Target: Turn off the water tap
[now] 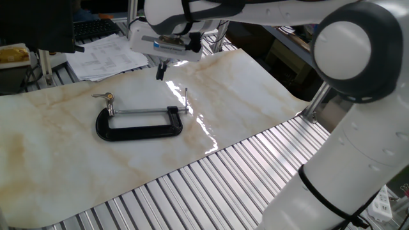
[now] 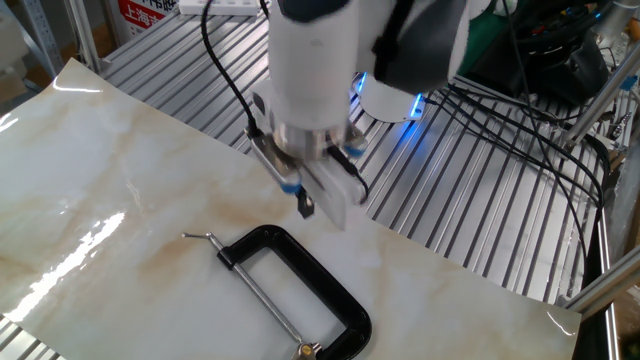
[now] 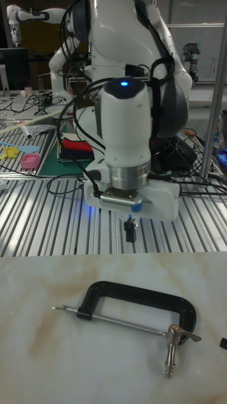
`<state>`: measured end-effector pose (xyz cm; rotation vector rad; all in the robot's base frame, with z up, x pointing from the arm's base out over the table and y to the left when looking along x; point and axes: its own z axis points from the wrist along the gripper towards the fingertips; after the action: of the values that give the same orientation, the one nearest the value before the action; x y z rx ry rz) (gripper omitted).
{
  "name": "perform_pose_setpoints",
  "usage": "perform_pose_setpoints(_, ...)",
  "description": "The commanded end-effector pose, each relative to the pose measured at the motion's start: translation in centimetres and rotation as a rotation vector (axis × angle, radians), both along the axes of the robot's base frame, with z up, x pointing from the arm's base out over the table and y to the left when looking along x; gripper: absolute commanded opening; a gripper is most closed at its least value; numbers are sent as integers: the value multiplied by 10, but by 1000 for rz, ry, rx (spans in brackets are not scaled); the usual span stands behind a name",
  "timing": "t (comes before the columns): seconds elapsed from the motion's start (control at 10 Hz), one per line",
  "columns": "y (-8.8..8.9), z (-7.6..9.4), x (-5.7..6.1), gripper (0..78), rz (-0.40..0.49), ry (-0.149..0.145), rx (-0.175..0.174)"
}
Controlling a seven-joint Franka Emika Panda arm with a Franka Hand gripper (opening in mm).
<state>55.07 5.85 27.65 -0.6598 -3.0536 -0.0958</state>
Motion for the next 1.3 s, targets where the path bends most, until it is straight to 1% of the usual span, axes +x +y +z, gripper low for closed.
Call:
perform_pose_setpoints(0.1,27,-16,17,0,-18,-2,-19)
perform_pose_setpoints(0.2,34,-22,20,0,-10,-3,-25)
perform_pose_setpoints(0.3,38,-26,21,0,-8,-3,-24)
perform_pose_setpoints(0.5,50,-34,26,0,-21,-6,-27)
perform_pose_setpoints(0.6,51,-34,26,0,-23,-6,-27)
perform_pose_setpoints(0.7,64,-40,32,0,-42,-6,-27)
perform_pose_setpoints(0.8,69,-44,35,0,-48,-7,-30)
perform_pose_setpoints(1.1,80,-48,46,0,-70,-5,-31)
perform_pose_setpoints(1.3,81,-46,53,0,-76,2,-31)
